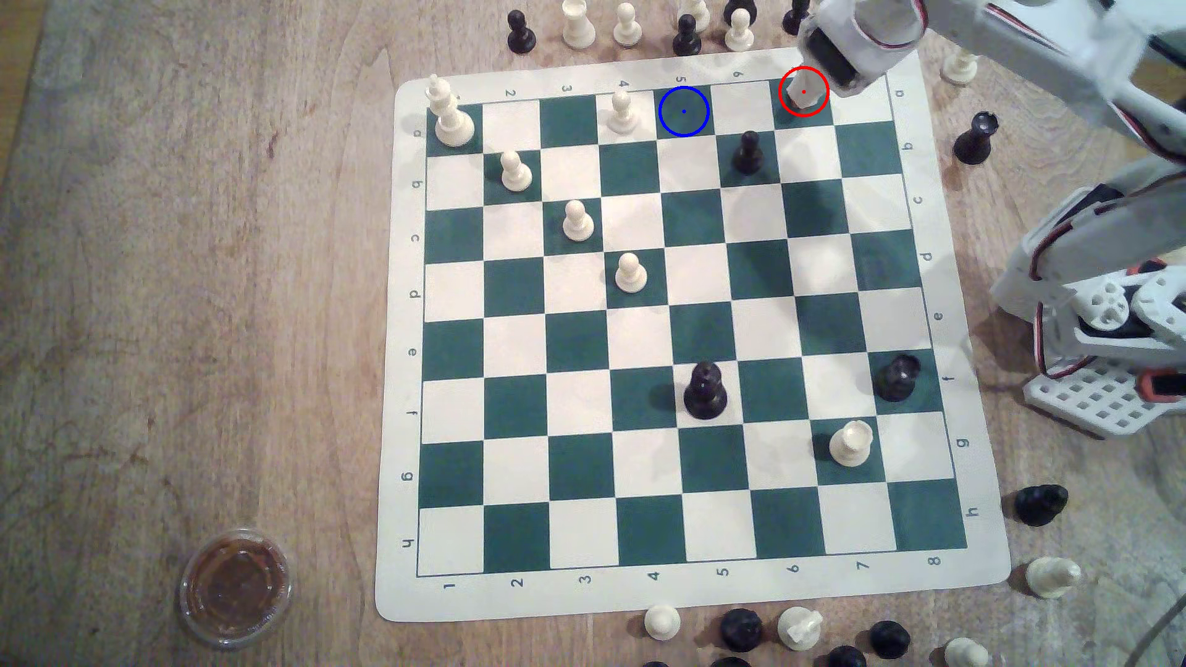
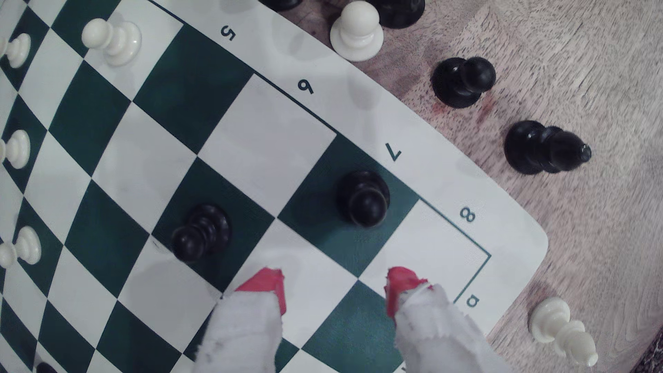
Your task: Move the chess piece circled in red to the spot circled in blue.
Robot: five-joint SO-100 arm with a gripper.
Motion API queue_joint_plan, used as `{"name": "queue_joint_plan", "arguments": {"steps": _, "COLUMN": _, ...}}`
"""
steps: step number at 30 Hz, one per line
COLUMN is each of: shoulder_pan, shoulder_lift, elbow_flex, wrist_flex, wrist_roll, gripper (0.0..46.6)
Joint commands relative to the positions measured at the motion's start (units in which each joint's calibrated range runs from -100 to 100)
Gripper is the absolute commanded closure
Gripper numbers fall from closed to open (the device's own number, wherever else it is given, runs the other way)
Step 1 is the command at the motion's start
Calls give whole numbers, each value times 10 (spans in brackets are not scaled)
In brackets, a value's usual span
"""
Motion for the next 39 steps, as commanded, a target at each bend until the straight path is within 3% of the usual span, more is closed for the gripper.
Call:
{"name": "queue_joint_plan", "arguments": {"steps": 1, "shoulder_pan": 8, "shoulder_lift": 18, "elbow_flex": -52, "wrist_flex": -20, "wrist_roll": 4, "gripper": 311}}
{"name": "queue_joint_plan", "arguments": {"steps": 8, "shoulder_pan": 4, "shoulder_lift": 62, "elbow_flex": -65, "wrist_flex": -33, "wrist_roll": 13, "gripper": 330}}
{"name": "queue_joint_plan", "arguments": {"steps": 25, "shoulder_pan": 19, "shoulder_lift": 105, "elbow_flex": -60, "wrist_flex": -92, "wrist_roll": 28, "gripper": 321}}
{"name": "queue_joint_plan", "arguments": {"steps": 39, "shoulder_pan": 5, "shoulder_lift": 101, "elbow_flex": -47, "wrist_flex": -123, "wrist_roll": 24, "gripper": 332}}
